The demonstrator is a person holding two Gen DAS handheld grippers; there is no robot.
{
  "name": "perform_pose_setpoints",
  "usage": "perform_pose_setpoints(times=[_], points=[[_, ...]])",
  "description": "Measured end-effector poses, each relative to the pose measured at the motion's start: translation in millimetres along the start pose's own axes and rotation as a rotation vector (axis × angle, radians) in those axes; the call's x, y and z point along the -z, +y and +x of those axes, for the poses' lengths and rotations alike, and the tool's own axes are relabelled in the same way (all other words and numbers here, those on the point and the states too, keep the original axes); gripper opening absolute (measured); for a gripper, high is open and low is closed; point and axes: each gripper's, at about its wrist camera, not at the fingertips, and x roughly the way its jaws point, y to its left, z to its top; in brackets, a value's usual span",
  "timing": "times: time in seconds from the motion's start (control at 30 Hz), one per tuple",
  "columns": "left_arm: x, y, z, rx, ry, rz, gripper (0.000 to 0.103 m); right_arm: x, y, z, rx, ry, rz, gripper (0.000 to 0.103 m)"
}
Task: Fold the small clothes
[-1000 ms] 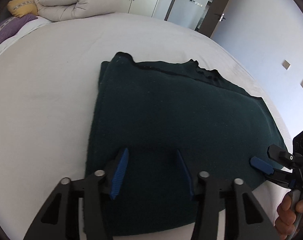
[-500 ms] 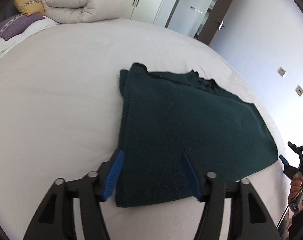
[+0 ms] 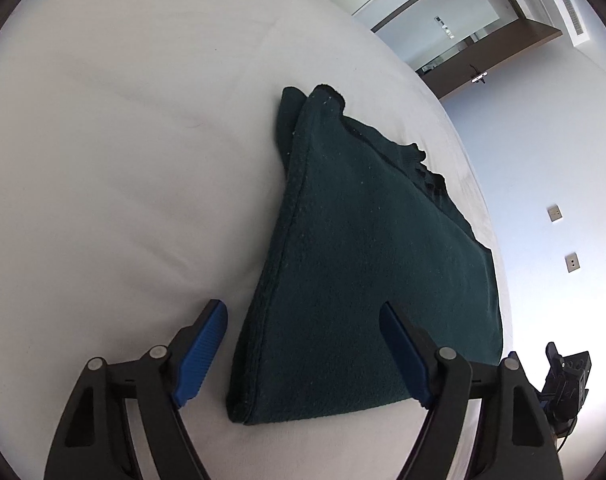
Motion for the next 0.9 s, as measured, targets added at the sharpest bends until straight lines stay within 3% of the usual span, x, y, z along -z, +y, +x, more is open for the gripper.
perform_pose_setpoints(times=[0.13, 0.23, 0.43, 0.6, 0.73, 0.9], points=[[-13, -4, 13, 0.030, 0.071, -0.025, 0.078, -5, 27, 40, 0.000, 0.087, -0.042, 0.067], [-20, -5, 20, 0.056, 0.112, -0.047, 0.068, -17, 40, 75, -0.006, 0.130, -0.050, 0.067], [-22, 10, 29, 0.122, 0.153, -0.111, 0.016, -32, 47, 144, -0.007, 0.230, -0.055, 0.067], [-20, 8, 21, 0.151, 0.124, -0.121, 0.012, -41, 22, 189, 0.043, 0.300, -0.033, 0.065], [-26, -23, 6, 0.147, 0.091, -0.050, 0.012, -46, 3, 190, -0.046, 0.289, 0.027, 0.065], [-31, -98, -8, 0.154, 0.059, 0.091, 0.012, -63, -17, 173, -0.148, 0.269, 0.124, 0.065]])
